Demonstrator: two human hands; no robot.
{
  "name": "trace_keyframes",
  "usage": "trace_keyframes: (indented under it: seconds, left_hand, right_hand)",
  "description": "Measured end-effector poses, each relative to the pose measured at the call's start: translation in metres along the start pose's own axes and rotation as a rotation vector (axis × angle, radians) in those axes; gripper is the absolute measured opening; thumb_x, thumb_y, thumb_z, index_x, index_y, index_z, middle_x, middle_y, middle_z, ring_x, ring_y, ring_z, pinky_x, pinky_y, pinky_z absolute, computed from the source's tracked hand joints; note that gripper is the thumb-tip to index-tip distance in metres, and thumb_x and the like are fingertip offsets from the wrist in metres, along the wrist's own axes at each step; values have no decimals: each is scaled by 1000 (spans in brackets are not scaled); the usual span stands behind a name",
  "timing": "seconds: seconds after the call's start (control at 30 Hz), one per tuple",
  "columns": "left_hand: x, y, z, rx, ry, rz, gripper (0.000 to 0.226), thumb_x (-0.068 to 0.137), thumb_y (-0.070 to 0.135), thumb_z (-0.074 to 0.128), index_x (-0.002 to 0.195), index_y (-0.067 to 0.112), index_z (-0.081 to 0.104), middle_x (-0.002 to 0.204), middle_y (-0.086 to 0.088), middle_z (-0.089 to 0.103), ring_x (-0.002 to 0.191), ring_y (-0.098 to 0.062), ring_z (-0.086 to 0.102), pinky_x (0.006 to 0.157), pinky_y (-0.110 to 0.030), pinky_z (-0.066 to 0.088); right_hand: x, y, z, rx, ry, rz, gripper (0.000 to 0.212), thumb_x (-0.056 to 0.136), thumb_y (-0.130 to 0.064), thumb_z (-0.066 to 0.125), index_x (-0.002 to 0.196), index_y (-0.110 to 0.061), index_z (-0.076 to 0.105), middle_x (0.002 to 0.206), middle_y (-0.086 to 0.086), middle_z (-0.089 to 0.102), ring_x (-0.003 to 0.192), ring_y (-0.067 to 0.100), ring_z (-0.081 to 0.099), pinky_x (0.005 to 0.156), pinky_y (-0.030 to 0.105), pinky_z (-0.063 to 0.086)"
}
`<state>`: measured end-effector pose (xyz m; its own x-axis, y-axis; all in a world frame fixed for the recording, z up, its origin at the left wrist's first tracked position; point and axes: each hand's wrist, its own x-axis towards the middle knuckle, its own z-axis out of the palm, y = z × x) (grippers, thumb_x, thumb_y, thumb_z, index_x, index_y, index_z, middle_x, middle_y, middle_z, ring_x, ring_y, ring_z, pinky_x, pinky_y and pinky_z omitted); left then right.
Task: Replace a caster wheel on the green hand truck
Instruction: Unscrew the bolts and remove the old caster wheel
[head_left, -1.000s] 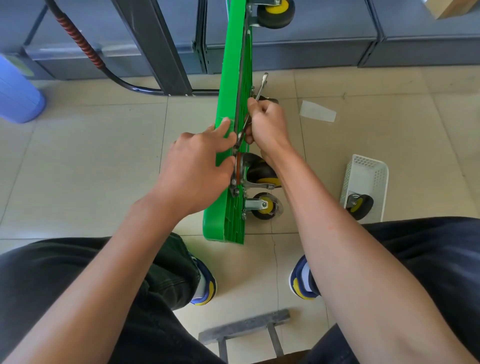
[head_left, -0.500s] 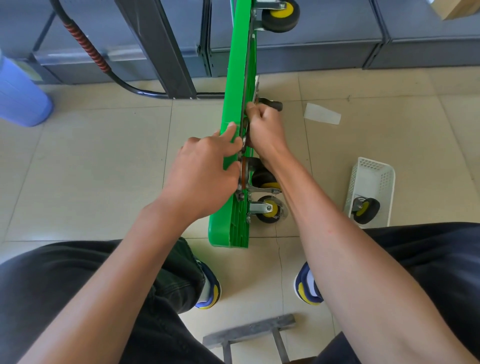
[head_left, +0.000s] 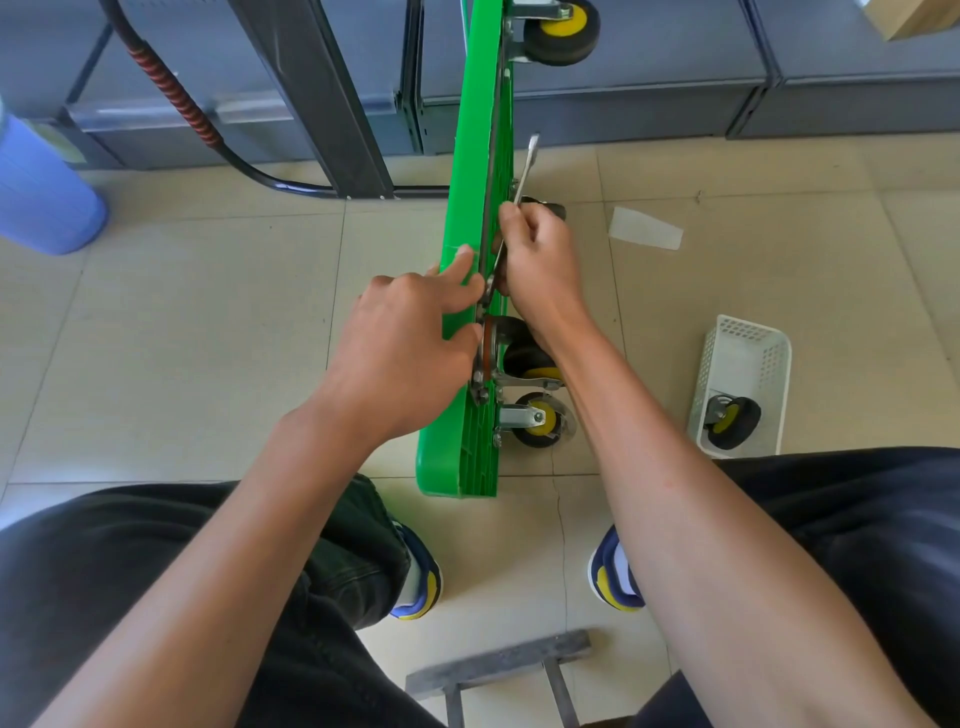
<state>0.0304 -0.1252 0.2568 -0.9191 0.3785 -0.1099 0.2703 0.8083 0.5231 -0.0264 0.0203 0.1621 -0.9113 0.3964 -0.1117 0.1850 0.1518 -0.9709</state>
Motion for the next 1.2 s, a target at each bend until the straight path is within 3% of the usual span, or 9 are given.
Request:
trace_keyframes:
  seconds: [0.17,0.33,0.43,0.57,0.63,0.77,0.87,1.03,1.2]
  left_hand:
    - [2,-3,1,-12,16,-7,44,95,19,64,139,26,60,152,19,42,105,-25,67,105,-30,43]
    - [2,-4,1,-16,14,7,45,96,19,64,140,26,59,152,19,42,85,-20,65,93,-21,42]
    - [1,-5,0,-64,6,-3,46,95,20,66,140,27,59,151,21,42,100,-25,68,100,-25,45]
    - [3,-8,-1,-92,2,-3,50,93,22,69,141,29,57,151,22,43,79,-3,63,93,-16,42]
    - [2,-8,-2,-123,-3,-6,51,93,23,70,142,29,56,150,23,43,81,-2,62,92,-16,43]
    - [-3,-9,-2,-160,-3,3,53,93,26,71,144,26,54,151,23,43,99,-16,68,99,-31,51]
    - [-5,-11,-2,-144,-10,15,54,94,29,70,145,26,53,154,23,39,89,-14,67,98,-38,53]
    - [-13,-12,1,-95,-35,33,58,94,29,70,148,22,49,161,13,31,89,-14,66,81,-25,54]
    - [-13,-12,0,-70,-36,46,59,93,29,70,148,21,49,162,11,29,96,-18,67,89,-35,57]
  right_hand:
    - [-11,-16,-5,-82,13,-173,25,105,-28,48,88,-13,58,73,3,59,63,16,52,62,40,44]
    - [-26,-21,-12,-146,37,-244,17,107,-25,47,99,-15,58,82,-5,65,74,13,61,70,40,51]
    - [-41,-17,-19,-92,70,-253,12,107,-23,47,99,-19,56,86,-7,66,75,14,62,69,41,54]
    - [-63,-14,-16,-109,77,-385,12,104,-17,52,104,-8,60,94,-3,67,83,17,62,72,35,50]
    - [-67,-9,-17,-100,112,-395,15,105,-18,50,106,-7,60,95,-1,67,82,19,64,72,40,54]
    - [-74,0,-23,-27,177,-321,17,107,-16,48,110,-5,61,97,4,69,77,17,68,73,42,60]
    - [-72,3,-29,73,238,-232,16,107,-16,49,110,-7,62,94,-1,71,75,13,69,72,37,62]
    - [-46,-3,-36,163,217,-76,13,106,-19,50,104,-11,60,88,6,72,66,16,68,67,39,62]
    - [-17,-3,-34,227,102,164,13,107,-16,51,104,-5,57,78,8,68,60,17,66,63,33,60]
